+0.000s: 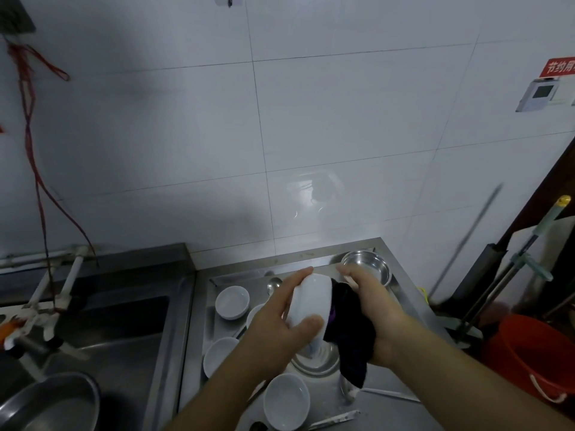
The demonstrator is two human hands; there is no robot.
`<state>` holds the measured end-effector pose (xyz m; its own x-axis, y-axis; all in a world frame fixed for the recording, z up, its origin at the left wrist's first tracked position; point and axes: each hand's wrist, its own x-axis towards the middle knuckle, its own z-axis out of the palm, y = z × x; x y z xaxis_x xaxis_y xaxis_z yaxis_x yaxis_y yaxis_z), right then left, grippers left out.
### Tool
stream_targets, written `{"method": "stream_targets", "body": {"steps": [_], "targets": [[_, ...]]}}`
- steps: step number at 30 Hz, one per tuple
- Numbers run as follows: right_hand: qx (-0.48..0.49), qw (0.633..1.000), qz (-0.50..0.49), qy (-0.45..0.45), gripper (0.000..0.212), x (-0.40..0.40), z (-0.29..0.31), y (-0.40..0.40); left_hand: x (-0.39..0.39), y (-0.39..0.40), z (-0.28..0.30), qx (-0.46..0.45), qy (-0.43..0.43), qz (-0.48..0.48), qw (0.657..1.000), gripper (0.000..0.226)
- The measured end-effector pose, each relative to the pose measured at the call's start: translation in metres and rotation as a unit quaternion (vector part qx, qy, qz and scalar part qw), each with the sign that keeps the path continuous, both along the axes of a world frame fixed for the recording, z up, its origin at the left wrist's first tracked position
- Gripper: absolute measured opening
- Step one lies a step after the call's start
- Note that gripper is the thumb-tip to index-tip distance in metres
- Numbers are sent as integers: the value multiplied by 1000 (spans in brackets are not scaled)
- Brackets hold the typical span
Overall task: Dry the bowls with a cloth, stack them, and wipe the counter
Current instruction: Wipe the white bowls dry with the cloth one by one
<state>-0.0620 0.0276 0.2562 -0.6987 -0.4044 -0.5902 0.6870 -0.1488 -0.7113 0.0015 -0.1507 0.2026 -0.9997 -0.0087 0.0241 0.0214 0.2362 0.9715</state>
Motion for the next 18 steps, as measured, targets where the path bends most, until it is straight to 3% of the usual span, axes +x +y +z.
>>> {"method": "stream_targets", "body": {"steps": [4, 7, 10, 12, 15, 18], "targets": [[-20, 998, 62, 25, 62, -2, -1, 6, -5, -8, 9, -73, 23, -49, 996, 89], [-65, 997, 26, 39, 57, -1, -11, 7, -7, -8, 14, -63, 10, -27, 998, 96], [-122, 991, -39, 41, 63, -4, -16, 7, -11, -2, 13, 93, -35, 104, 990, 71], [-153, 985, -66, 46, 64, -8, -16, 7, -11, 3, 11, 212, -131, 184, 951, 58], [-182, 978, -85, 56, 61, -12, -18, 8, -4, 8, 9, 385, -240, 146, 879, 56], [-219, 970, -93, 50, 50, -12, -23, 9, 1, 9, 15, 532, -259, 72, 803, 44]]}}
